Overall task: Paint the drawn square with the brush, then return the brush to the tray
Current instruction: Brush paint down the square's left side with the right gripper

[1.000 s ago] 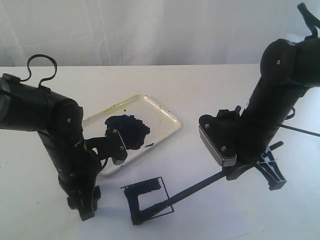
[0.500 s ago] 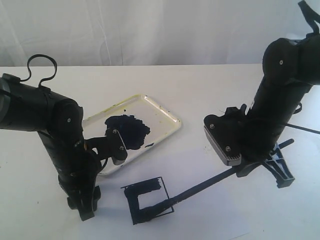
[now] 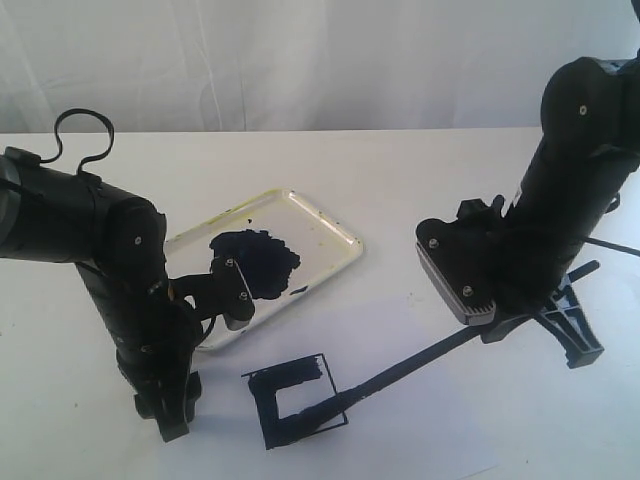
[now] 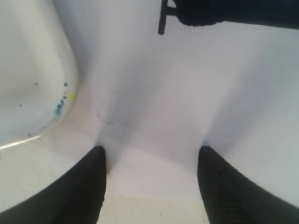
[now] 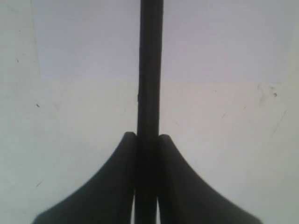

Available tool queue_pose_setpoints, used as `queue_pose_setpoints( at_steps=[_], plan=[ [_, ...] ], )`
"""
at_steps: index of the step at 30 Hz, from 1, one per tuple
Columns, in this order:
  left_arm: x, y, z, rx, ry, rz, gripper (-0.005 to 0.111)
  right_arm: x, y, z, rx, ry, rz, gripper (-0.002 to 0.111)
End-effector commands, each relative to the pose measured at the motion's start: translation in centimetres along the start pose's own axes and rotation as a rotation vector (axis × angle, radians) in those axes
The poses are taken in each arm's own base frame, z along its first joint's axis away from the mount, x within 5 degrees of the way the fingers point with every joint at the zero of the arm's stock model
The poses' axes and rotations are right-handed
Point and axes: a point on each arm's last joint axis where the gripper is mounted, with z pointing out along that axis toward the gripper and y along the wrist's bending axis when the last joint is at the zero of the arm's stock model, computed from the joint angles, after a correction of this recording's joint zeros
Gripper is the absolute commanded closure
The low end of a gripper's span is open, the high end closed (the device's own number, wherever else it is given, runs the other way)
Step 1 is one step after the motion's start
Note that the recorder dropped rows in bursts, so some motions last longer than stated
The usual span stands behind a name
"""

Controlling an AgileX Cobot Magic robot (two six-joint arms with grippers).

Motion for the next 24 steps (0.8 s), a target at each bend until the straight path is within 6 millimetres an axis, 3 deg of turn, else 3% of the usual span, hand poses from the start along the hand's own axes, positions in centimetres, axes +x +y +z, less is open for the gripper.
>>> queue_pose_setpoints(
  at_steps=[1,24],
  plan=[
    [0.20,-0.40,0.54,0.022,0.017,-0.006,0.045,0.15,0.28,-0.18,-0.008,0.015,0.006,0.108],
    [0.20,-0.40,0.54,0.022,0.017,-0.006,0.045,0.99,0.42,-0.43,-0.009,0.110,0.047,0.108]
  ],
)
